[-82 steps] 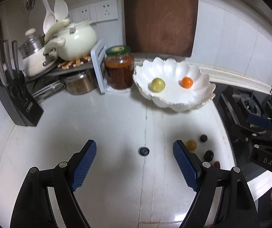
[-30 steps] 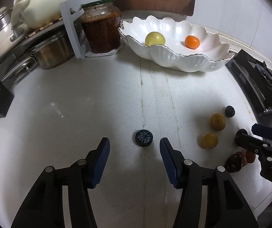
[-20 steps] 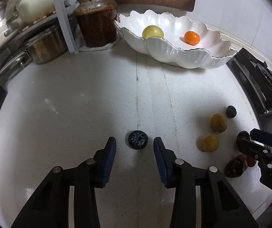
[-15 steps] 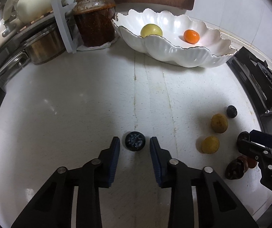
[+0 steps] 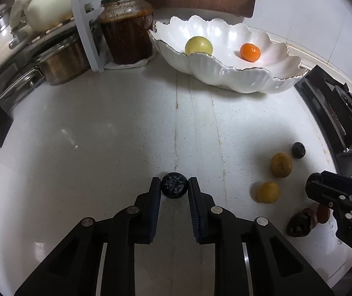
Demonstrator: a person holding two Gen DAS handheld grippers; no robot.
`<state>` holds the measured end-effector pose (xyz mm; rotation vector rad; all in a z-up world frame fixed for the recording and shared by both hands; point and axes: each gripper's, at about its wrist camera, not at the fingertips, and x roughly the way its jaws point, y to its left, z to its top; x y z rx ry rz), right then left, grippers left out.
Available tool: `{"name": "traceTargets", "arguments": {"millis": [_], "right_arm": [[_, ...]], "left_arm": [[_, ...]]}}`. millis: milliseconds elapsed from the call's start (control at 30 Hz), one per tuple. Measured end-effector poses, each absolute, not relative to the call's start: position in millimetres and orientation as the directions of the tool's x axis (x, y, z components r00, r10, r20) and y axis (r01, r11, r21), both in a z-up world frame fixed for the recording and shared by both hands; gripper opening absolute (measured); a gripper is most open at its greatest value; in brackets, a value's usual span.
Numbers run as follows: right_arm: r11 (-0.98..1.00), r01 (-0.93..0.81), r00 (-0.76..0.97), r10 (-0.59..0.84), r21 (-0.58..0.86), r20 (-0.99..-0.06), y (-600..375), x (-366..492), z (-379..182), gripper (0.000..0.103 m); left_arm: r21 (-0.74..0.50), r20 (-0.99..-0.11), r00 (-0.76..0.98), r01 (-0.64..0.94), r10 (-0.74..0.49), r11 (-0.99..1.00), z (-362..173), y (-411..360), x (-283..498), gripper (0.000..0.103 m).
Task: Organize fruits
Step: 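Grasp a blueberry with left tool while right tool grasps a dark plum, then carry the blueberry and dark plum in both tools over the white bowl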
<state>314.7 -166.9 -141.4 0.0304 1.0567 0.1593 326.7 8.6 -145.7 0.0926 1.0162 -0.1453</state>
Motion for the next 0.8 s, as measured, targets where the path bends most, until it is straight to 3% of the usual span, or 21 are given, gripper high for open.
{"name": "traceTargets", "arguments": {"millis": [800], "right_arm": [[0.979, -0.152, 0.593, 0.202, 0.138, -0.779, -180.2, 296.1, -98.9, 0.031]], "left_arm": [[-0.003, -0.783, 0.613, 0.158, -0.1, 0.988, -82.8, -10.1, 284.9, 0.023]]}}
